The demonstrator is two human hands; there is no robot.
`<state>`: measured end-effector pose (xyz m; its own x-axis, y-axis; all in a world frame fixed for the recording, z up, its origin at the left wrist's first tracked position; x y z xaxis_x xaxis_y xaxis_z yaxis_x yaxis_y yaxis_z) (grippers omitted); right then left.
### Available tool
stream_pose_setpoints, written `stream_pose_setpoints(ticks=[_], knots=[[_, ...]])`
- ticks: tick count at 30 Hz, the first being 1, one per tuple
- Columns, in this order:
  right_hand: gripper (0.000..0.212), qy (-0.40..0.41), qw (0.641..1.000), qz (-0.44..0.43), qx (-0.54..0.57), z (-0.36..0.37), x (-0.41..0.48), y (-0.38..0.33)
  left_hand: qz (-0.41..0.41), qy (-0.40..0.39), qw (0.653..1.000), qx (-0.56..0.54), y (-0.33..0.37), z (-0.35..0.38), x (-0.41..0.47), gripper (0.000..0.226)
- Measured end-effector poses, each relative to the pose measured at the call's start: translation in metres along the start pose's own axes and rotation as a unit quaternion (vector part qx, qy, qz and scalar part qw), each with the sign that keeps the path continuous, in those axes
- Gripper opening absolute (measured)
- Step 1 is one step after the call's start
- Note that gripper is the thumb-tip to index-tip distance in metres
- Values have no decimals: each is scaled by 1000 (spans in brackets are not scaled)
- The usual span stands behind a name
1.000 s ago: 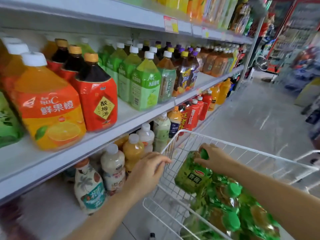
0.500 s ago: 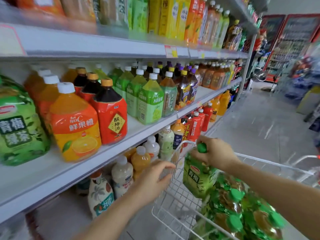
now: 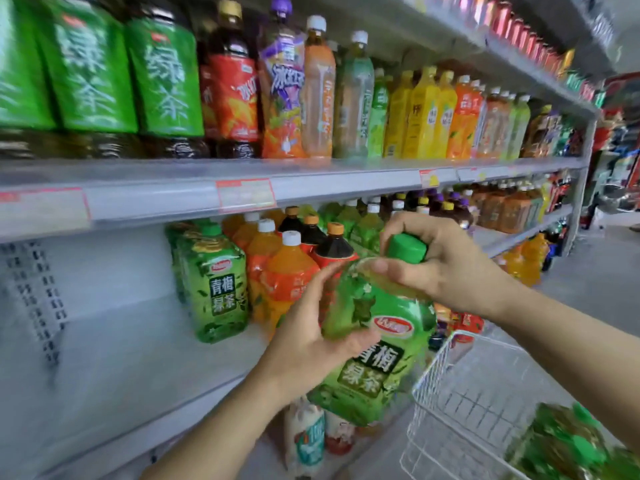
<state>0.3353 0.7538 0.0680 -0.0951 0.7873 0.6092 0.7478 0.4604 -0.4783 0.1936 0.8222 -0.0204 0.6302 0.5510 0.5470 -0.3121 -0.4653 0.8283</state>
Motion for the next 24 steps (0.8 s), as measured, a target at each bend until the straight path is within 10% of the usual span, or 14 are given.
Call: stream_pose_setpoints(ticks=[12, 18, 24], knots=[[31, -81, 993, -55, 69, 106, 59, -16, 24, 257, 964, 68, 3, -99, -62, 74], [66, -41, 966, 91, -239, 130, 79, 76, 28, 336, 930, 146, -18, -133, -42, 92], [66, -71, 958, 100, -260, 159, 79, 101, -12, 389, 909, 151, -60, -142, -23, 96]])
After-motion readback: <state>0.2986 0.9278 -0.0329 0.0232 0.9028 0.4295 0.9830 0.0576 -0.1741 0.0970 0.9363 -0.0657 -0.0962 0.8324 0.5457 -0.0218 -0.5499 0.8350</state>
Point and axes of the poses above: each hand's wrist, its own x-axis towards the middle knuckle, its own z-axis out of the palm, y = z × x, the point moved 3 cm from there along x, towards the middle knuckle, and after that the axes turned 7 degrees about -x, right-handed, at the moved point
